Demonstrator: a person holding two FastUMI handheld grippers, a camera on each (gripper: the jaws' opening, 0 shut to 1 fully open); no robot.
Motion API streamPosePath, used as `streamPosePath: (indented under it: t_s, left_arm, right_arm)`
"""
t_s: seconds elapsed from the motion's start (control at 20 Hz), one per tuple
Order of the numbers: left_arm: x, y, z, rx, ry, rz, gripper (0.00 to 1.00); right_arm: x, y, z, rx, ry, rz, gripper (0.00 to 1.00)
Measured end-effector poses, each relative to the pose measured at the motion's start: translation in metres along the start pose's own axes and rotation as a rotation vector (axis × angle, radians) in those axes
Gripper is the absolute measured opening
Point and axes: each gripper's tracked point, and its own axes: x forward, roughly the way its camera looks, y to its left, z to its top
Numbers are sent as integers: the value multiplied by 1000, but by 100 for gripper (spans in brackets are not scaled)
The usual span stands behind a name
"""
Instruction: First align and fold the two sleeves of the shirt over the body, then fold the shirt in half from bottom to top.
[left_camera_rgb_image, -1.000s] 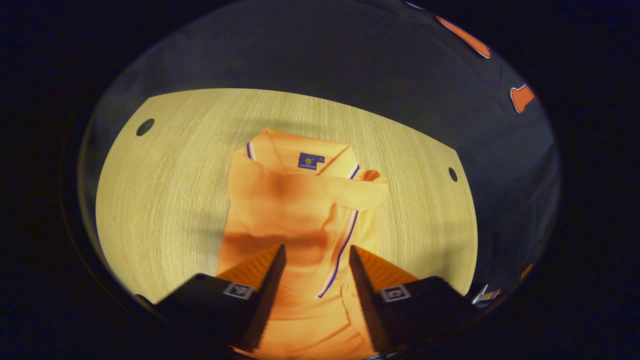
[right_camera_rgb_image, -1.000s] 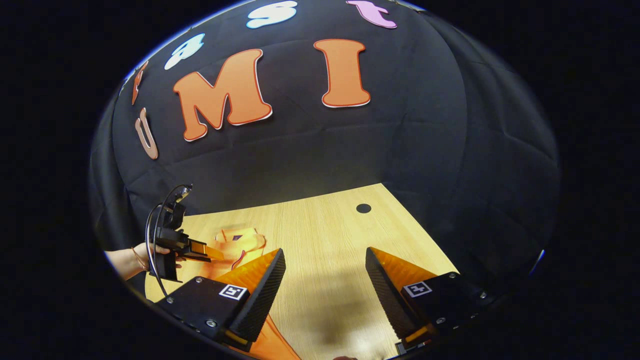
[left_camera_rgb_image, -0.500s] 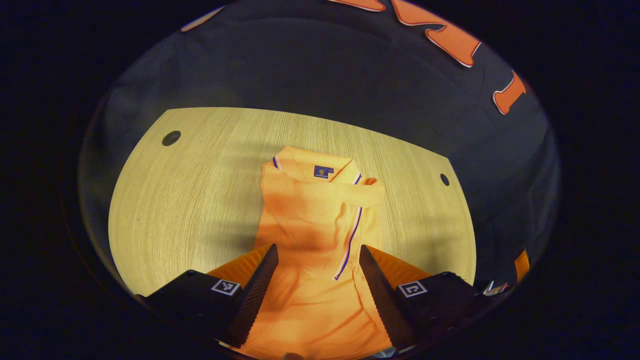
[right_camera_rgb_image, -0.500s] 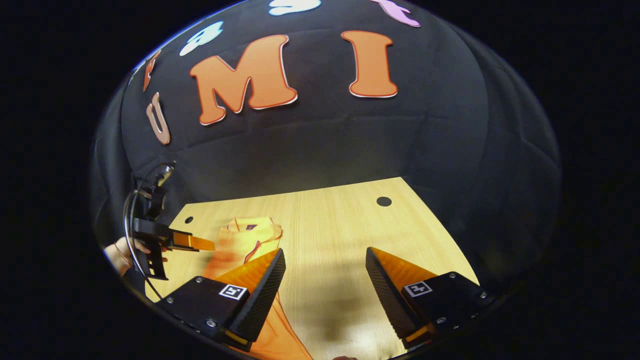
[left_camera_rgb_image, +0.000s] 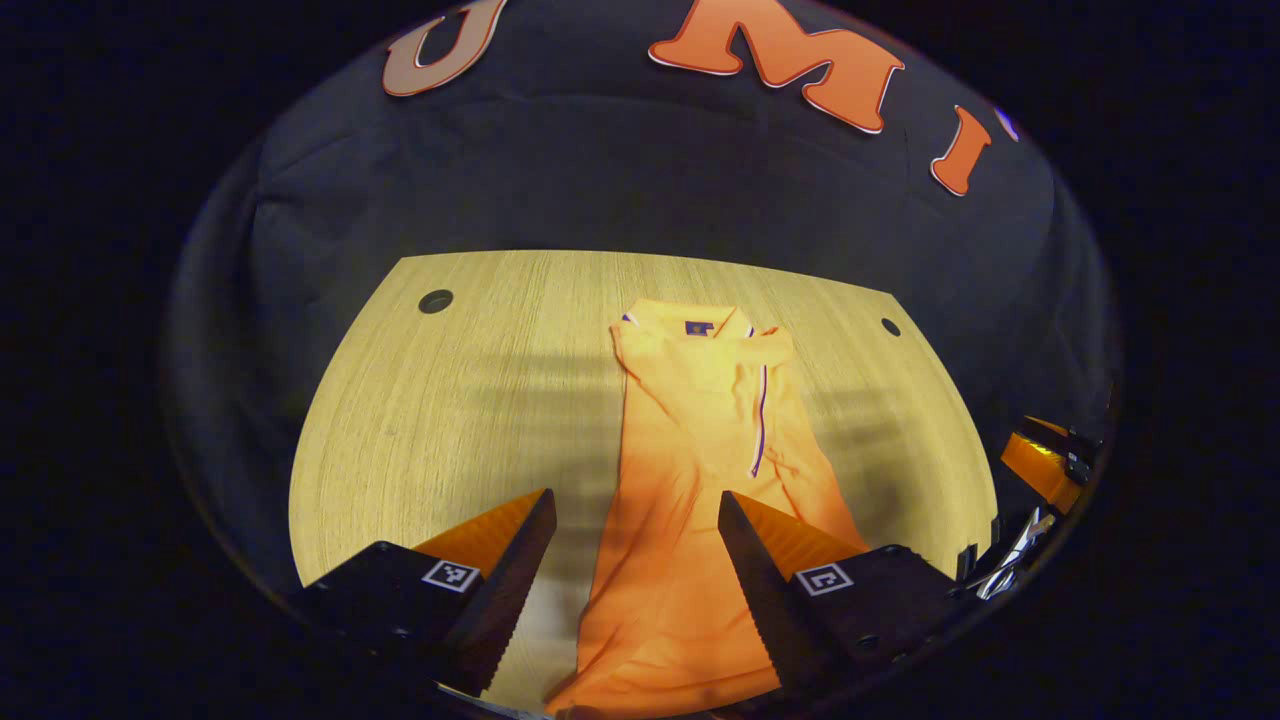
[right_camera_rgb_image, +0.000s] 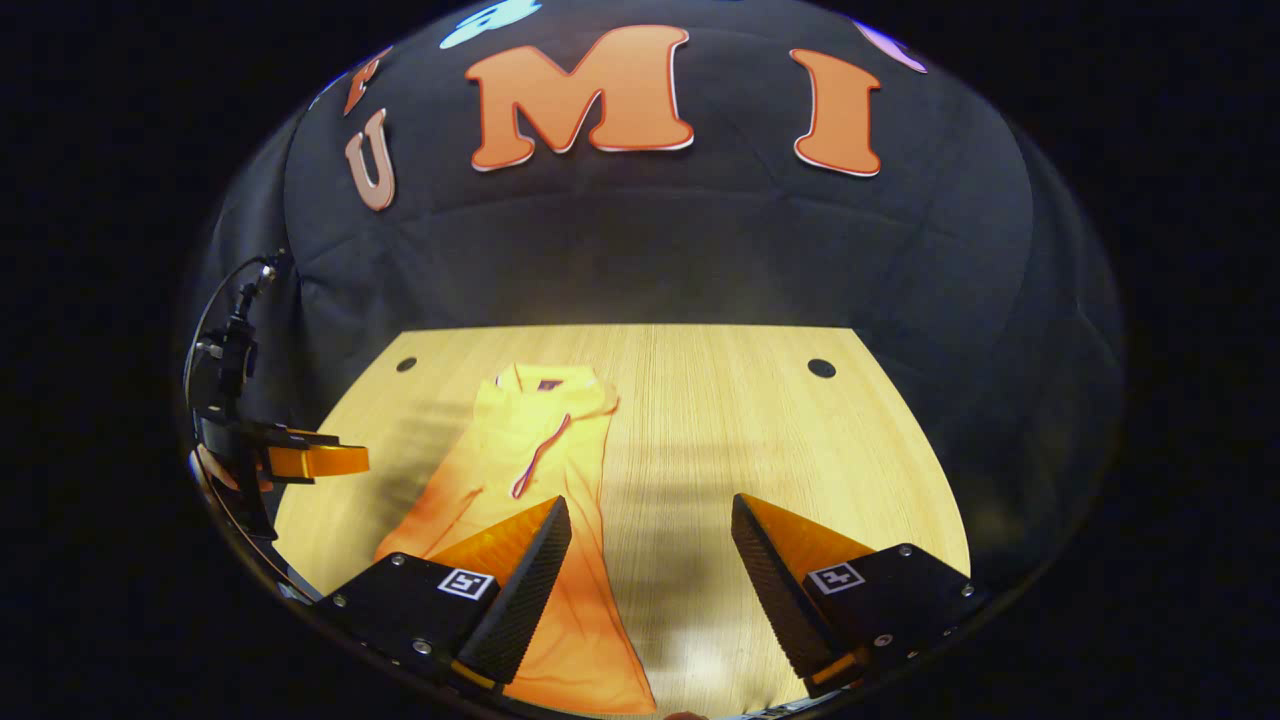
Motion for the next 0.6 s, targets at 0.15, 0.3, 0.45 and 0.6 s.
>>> streamPosePath:
  t_s: [0.15,0.3,0.45,0.6]
  left_arm:
    - [-23,10,-41,15,12,25,99]
    - [-42,5,-84,-10,30,8,98]
    - [-51,10,-122,-23,72,24,99]
    - [-58,3,-165,-10,149,21,98]
  right_arm:
    - [-3,13,-41,-5,93,14,98]
    - [-10,23,-91,-16,191,24,98]
    - [-18,36,-143,-12,302,30,99]
    - [-28,47,-186,-19,394,47,98]
